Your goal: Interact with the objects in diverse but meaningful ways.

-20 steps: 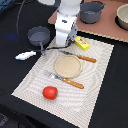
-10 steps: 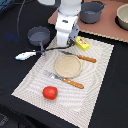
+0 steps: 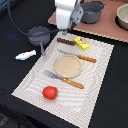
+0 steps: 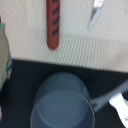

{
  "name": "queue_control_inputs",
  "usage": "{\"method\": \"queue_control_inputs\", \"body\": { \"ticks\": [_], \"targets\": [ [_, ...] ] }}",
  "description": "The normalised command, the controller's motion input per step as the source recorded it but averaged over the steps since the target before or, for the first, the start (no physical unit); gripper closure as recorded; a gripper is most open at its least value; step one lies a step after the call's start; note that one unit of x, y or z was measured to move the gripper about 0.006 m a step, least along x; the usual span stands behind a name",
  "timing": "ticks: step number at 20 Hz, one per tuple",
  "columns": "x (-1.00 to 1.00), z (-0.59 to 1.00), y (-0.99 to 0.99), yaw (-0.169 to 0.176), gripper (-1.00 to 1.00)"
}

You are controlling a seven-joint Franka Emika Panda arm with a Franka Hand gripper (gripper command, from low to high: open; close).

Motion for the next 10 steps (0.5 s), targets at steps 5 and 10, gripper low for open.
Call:
{"method": "queue_control_inputs", "body": {
  "ticks": [5,10],
  "targets": [
    [-0.53,0.01,0.00,0.184,-1.00],
    [-0.42,0.10,-0.44,0.096,-1.00]
  ]
}}
